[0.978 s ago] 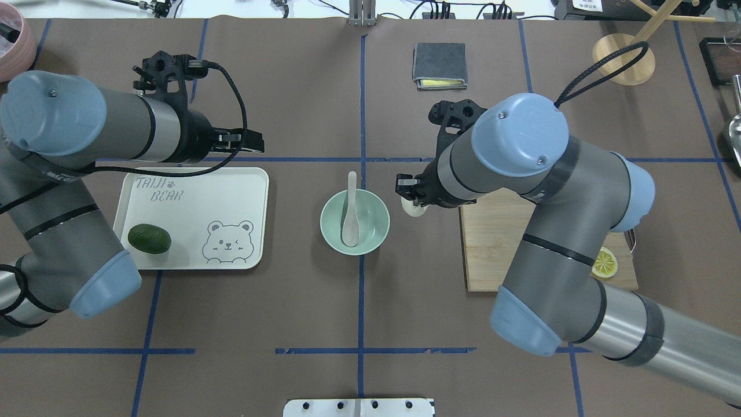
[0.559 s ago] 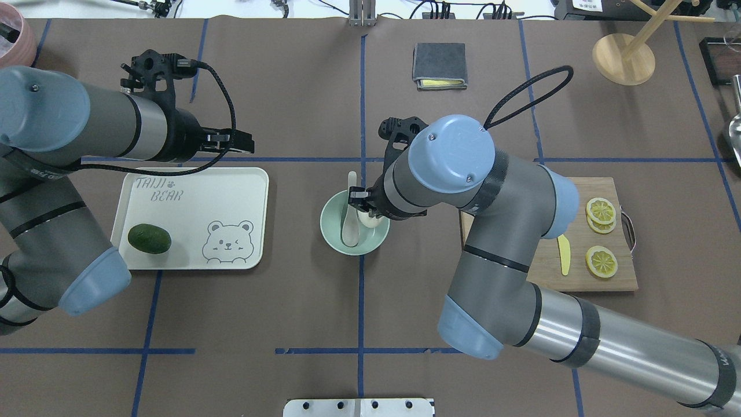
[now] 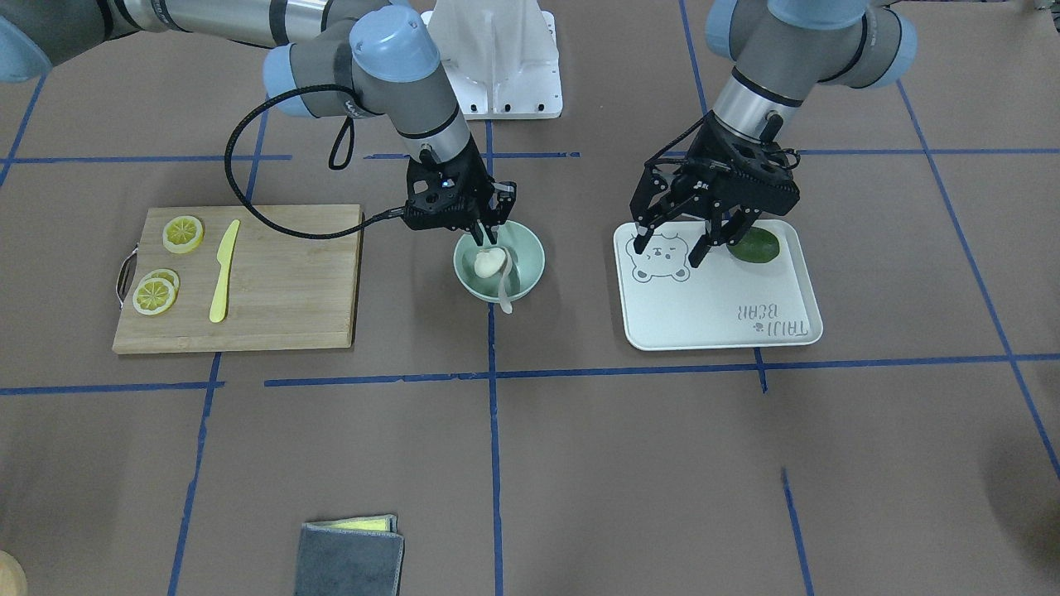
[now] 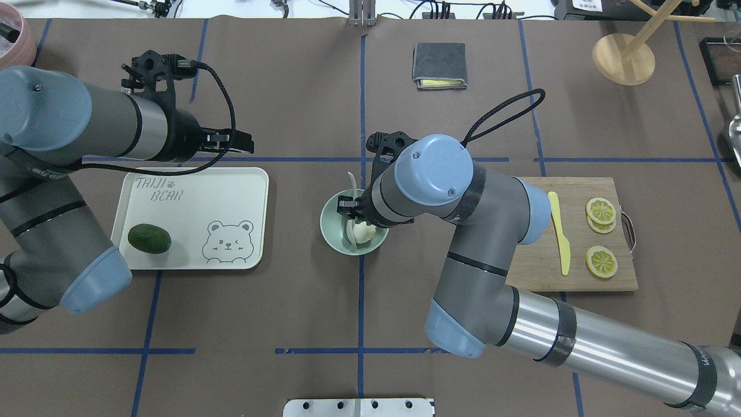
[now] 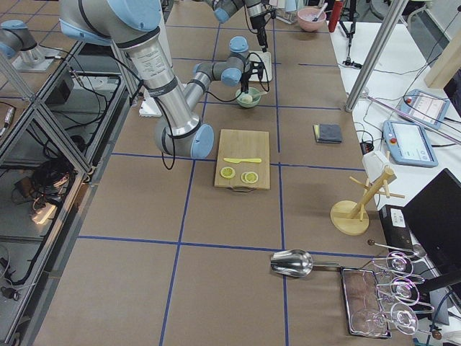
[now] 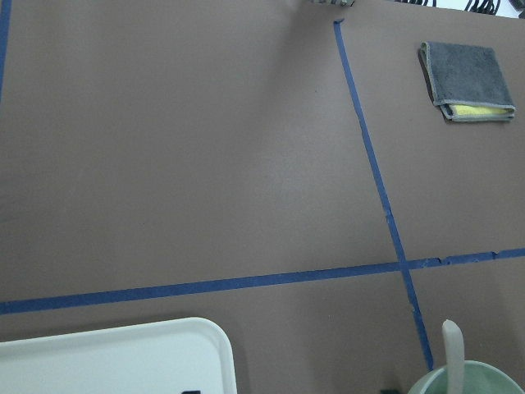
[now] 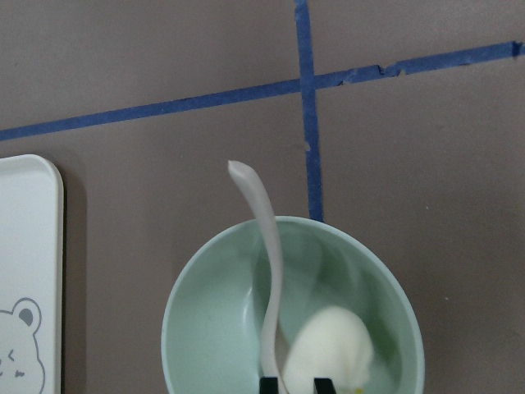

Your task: Put spoon and bun in bowl

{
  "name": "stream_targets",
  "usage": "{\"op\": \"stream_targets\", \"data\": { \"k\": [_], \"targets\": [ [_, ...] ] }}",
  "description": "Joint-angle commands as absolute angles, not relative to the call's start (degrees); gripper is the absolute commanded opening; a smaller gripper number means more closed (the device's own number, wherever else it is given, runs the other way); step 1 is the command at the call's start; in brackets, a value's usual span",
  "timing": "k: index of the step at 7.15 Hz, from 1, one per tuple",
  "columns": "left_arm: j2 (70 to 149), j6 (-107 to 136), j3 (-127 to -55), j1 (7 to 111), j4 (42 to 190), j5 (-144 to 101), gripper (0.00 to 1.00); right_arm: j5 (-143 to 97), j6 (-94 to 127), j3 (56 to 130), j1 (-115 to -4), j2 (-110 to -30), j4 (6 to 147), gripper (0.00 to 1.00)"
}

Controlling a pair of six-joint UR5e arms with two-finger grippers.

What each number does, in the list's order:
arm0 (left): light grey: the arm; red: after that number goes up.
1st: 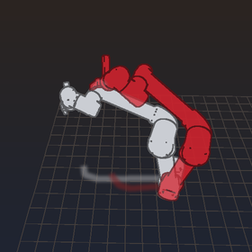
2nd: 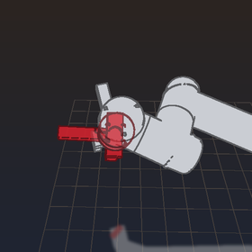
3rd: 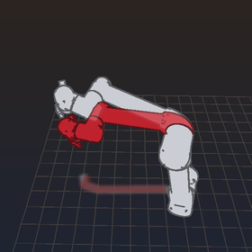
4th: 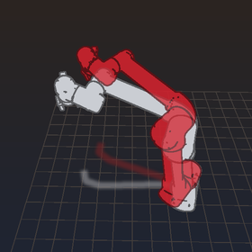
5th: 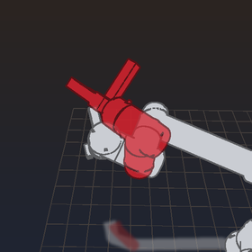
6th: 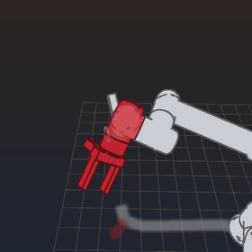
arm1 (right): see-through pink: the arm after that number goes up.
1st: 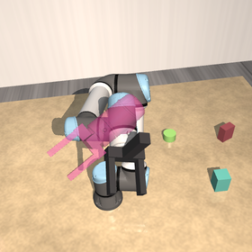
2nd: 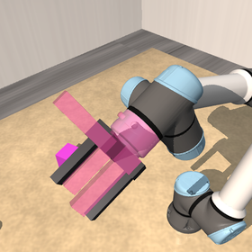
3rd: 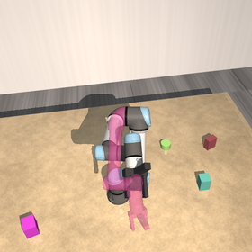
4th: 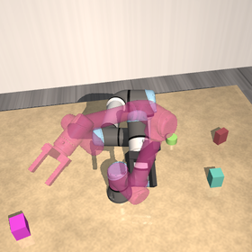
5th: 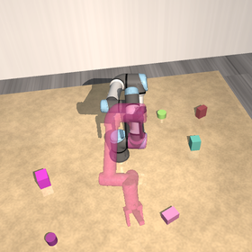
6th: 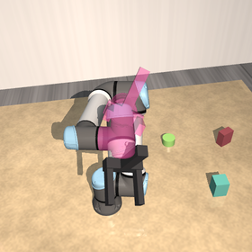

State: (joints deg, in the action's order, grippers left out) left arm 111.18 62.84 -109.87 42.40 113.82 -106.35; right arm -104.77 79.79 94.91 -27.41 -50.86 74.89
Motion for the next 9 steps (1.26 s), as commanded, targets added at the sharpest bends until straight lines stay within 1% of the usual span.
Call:
{"op": "stream_targets", "data": {
  "k": [1,2,3,5,6,7,8,9],
  "targets": [
    [110.7,62.8,-109.6,42.5,113.8,-106.3,0.80,-104.9,79.6,96.0,-27.8,-51.1,74.7,1.00],
    [108.8,60.5,-109.7,42.5,113.8,-106.3,0.80,-106.2,78.8,99.5,-30.6,-54.0,75.1,1.00],
    [106.4,55.7,-109.9,44.1,113.8,-106.3,0.80,-109.6,77.8,103.4,-34.8,-59.2,75.1,1.00],
    [100.7,43.6,-110.3,49.4,113.8,-106.5,0.80,-119.0,64.0,106.0,-45.7,-68.9,75.3,1.00],
    [98.1,35.8,-110.0,53.3,113.8,-108.6,0.85,-121.6,55.4,106.8,-51.6,-74.2,75.4,1.00],
    [97.7,28.3,-109.2,57.9,113.6,-111.6,1.00,-125.1,46.7,106.6,-57.2,-78.2,75.5,1.00],
    [95.6,21.5,-108.0,62.4,113.3,-114.1,1.00,-128.2,38.0,106.4,-62.4,-82.3,75.5,1.00],
    [95.3,14.4,-105.8,67.4,113.0,-117.6,1.00,-130.1,29.5,106.2,-67.1,-86.0,76.1,1.00]
  ]
}}
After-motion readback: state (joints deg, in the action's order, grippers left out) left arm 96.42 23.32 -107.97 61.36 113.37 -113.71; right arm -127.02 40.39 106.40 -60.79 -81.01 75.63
